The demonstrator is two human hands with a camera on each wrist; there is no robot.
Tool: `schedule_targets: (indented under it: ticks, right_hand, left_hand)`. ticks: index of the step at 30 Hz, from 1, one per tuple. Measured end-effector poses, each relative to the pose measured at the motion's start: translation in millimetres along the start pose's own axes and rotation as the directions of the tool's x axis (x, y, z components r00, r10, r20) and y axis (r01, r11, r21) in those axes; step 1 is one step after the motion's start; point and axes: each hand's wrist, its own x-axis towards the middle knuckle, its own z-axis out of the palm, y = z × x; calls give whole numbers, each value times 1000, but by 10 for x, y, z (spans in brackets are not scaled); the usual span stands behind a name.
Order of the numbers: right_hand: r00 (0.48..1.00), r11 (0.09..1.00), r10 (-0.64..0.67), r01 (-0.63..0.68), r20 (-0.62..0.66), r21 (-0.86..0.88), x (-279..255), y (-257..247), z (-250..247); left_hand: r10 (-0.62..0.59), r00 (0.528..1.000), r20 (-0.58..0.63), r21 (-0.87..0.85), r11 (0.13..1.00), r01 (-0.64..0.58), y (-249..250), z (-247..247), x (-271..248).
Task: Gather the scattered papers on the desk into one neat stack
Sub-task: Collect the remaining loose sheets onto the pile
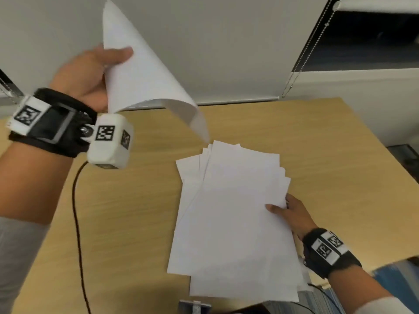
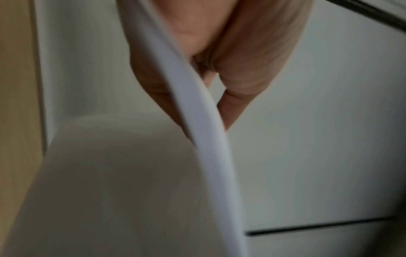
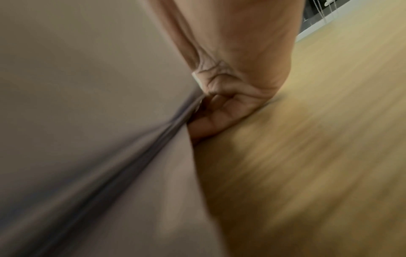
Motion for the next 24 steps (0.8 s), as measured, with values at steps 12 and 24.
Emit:
schedule_targets:
  ticks: [12,24]
  right_hand:
    - [1000,999,-16,16,10,36,-65,2,-44]
    - [998,997,-61,60,9,57,17,115,-33]
  left_hand:
    - [162,925,343,33,982,-184,-541,847,-678]
    - [-146,984,97,991,102,-82,-2492,442,-307]
